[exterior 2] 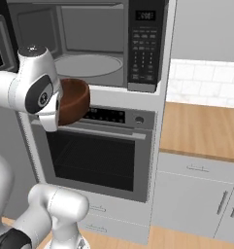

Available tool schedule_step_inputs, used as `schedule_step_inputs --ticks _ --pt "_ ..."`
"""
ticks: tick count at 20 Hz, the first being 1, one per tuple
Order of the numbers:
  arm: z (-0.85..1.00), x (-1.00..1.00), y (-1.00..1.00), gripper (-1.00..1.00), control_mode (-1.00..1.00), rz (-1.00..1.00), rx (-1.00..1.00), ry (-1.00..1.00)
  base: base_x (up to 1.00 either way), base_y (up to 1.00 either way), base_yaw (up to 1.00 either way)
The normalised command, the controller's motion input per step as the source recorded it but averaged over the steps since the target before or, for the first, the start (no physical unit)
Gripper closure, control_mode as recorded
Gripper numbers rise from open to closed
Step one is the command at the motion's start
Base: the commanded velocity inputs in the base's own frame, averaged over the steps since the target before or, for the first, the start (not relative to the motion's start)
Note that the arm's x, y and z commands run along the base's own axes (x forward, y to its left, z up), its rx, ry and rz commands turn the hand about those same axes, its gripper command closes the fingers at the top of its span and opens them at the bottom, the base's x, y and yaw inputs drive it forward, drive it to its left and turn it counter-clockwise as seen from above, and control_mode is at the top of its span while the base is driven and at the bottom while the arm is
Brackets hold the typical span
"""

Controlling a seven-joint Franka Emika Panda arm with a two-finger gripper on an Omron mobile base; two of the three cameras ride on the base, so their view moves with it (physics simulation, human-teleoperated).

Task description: Pick the tomato from the sink and place it in the bowl. Then pick the bowl and place it in the microwave. Then close the microwave door and press the start button.

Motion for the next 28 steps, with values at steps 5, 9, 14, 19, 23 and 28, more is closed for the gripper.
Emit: schedule_step_inputs --ticks 5,9,14,19,23,28 --pt "0.27 0.14 0.00 1.00 -1.00 0.00 -0.03 -0.12 0.02 0.00 0.00" --pt "0.81 0.94 0.00 1.00 -1.00 0.00 -0.03 -0.22 0.00 0.00 0.00" --pt "0.62 1.00 0.00 1.00 -1.00 0.00 0.00 -0.06 0.00 0.00 0.00" --pt "0.12 1.00 0.02 1.00 -1.00 0.00 0.00 0.05 0.00 0.00 0.00" --pt "0.01 1.00 0.12 1.00 -1.00 0.00 0.00 0.11 0.00 0.00 0.00" --pt "0.00 1.00 0.04 1.00 -1.00 0.00 0.00 0.10 0.00 0.00 0.00"
